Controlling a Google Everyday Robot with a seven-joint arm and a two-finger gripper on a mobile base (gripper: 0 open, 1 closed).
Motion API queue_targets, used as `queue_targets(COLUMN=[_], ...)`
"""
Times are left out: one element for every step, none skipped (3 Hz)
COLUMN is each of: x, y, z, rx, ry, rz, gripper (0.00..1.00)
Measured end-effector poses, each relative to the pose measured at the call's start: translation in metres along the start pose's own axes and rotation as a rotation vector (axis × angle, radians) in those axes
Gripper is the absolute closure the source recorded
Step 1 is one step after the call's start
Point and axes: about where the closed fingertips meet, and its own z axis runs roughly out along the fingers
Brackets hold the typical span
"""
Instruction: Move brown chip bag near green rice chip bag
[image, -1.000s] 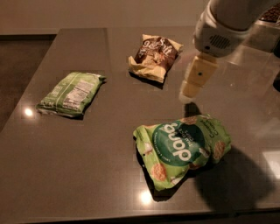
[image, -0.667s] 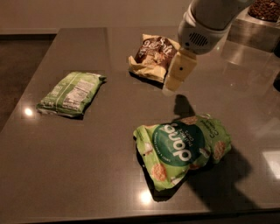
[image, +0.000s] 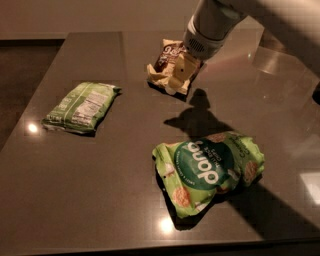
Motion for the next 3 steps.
queue_targets(x=[-0.003,0.011,0.022], y=[-0.032,-0.058,-0.064], z=[0.025,0.051,0.078], rx=[0.028,0.028,0.011], ry=[0.02,0.086,0.144], rz=[0.082,0.159,0.197], gripper=[0.0,0.0,0.0])
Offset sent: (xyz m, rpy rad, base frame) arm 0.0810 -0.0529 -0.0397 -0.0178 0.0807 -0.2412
